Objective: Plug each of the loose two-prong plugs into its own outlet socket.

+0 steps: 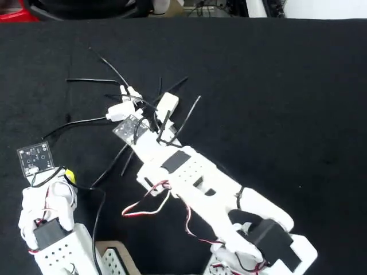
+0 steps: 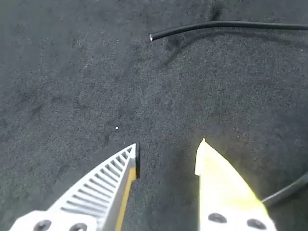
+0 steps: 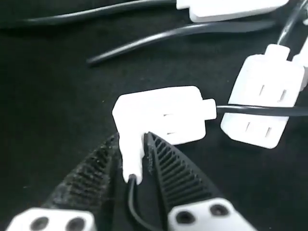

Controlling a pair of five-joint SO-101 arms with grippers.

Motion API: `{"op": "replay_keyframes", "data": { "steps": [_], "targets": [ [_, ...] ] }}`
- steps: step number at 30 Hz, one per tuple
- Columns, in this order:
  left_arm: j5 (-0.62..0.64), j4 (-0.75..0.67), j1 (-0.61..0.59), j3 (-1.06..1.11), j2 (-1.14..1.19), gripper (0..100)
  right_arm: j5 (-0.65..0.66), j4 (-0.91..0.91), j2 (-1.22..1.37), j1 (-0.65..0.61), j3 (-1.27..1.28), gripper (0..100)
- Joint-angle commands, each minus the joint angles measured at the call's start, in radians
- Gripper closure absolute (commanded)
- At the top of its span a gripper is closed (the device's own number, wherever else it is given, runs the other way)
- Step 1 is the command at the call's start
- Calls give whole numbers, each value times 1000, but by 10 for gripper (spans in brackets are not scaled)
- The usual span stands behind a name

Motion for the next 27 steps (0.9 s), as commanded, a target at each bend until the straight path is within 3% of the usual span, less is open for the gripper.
{"op": "replay_keyframes", "data": {
  "steps": [1, 7, 12, 19, 27],
  "targets": [
    [-11, -8, -8, -10, -5, 798, 18, 12, 36, 29, 16, 985],
    [-11, -8, -8, -10, -5, 798, 28, -23, 222, -40, -44, 985],
    [-11, -8, -8, -8, -5, 798, 28, 129, 214, 12, -137, 985],
    [-35, -20, -8, 7, -5, 797, 49, 362, 65, 229, -177, 985],
    [-101, -63, -1, 56, -5, 798, 279, 439, 24, 583, -177, 982]
  ]
}}
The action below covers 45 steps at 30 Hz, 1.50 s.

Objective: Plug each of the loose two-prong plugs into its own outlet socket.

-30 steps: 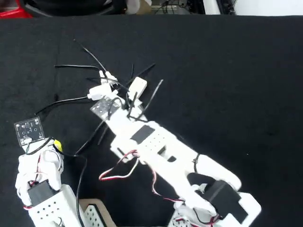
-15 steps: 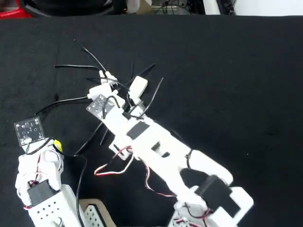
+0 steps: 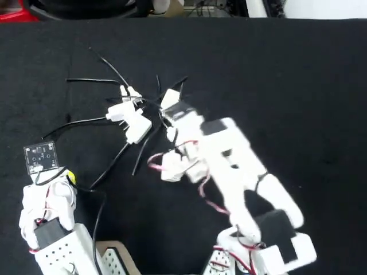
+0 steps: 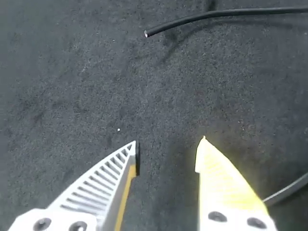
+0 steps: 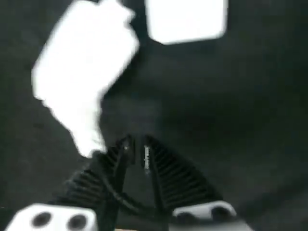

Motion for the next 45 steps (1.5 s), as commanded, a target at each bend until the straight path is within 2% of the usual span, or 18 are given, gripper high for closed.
{"op": "replay_keyframes", "data": {
  "steps": [1, 5, 7, 16, 22, 25, 28, 30, 33, 41, 43, 45],
  "targets": [
    [-11, -23, 1, 22, -6, 796, 103, 9, -15, 164, -25, 982],
    [-11, -23, 1, 22, -6, 796, 135, -69, 28, 267, -25, 982],
    [-11, -23, 1, 22, -6, 796, 132, -98, 44, 272, -21, 982],
    [-11, -25, 1, 22, -6, 795, 43, -101, 47, 117, -27, 981],
    [-11, -25, 2, 22, -6, 795, -133, -2, -68, 80, -110, 856],
    [-9, -25, 10, 22, -6, 795, -227, 68, -139, -44, -117, 830],
    [-9, -23, 27, 22, -6, 795, -376, 71, -173, -175, -114, 828],
    [-9, -23, 28, 22, -6, 795, -465, 43, -173, -230, -111, 828],
    [-9, -23, 25, 22, -5, 795, -540, -28, -142, -245, -73, 828],
    [-9, -23, 24, 22, -5, 795, -565, -322, 97, -239, 41, 834],
    [-9, -23, 24, 22, -5, 795, -563, -330, 133, -239, 27, 874],
    [-9, -23, 24, 22, -5, 795, -534, -324, 137, -241, 16, 966]
  ]
}}
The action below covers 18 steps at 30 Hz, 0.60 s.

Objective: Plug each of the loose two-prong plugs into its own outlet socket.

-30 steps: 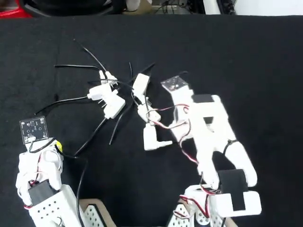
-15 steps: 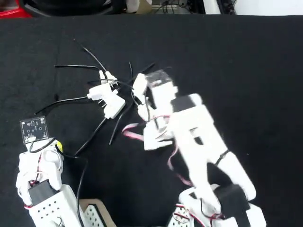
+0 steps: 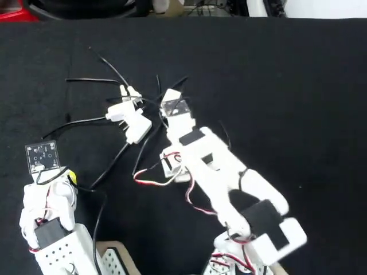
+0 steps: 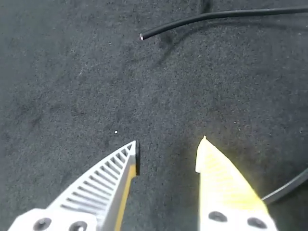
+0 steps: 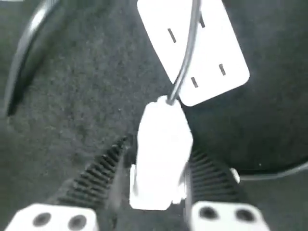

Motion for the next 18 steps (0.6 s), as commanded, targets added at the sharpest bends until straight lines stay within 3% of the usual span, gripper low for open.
{"op": "replay_keyframes", "data": {
  "steps": [1, 7, 13, 18],
  "targets": [
    [-9, -20, 8, 19, -5, 795, 32, -14, 4, -5, -30, 992],
    [-9, -20, 8, 19, -5, 795, 57, 87, -68, 75, -53, 986],
    [-9, -20, 12, 19, -5, 796, 238, 341, -217, 275, -163, 987],
    [-9, -20, 13, 16, -5, 795, 390, 298, -242, 427, -229, 987]
  ]
}}
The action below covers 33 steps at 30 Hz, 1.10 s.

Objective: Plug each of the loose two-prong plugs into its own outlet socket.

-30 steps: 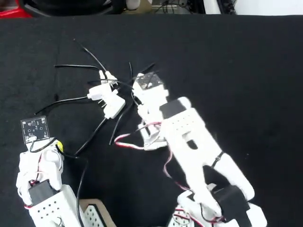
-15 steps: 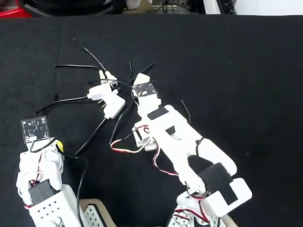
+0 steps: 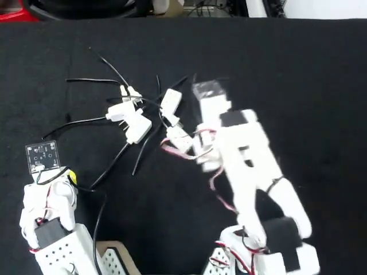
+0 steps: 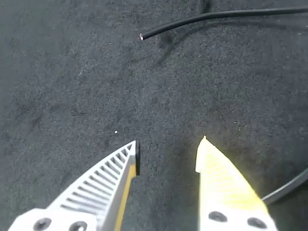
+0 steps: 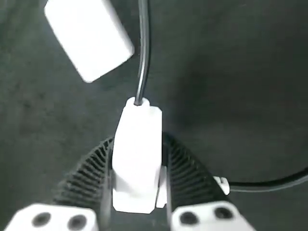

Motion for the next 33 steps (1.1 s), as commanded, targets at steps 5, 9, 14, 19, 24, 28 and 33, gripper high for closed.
{"op": "replay_keyframes", "data": {
  "steps": [5, 9, 14, 19, 24, 28, 33],
  "targets": [
    [37, 2, 53, -56, -6, 795, 129, -180, 81, 83, -58, 986],
    [112, 12, 252, -134, -5, 794, 130, -236, 165, 89, -64, 861],
    [144, -100, 484, -174, 6, 794, 241, -173, 165, 89, -67, 655],
    [183, -209, 590, -248, 181, 793, 278, -54, 91, 114, -107, 674],
    [238, -391, 697, -407, 577, 793, 278, -38, 19, 172, -145, 747],
    [236, -491, 734, -576, 977, 793, 278, -37, 18, 222, -182, 868],
    [184, -529, 731, -782, 1402, 793, 279, -35, 18, 276, -202, 983]
  ]
}}
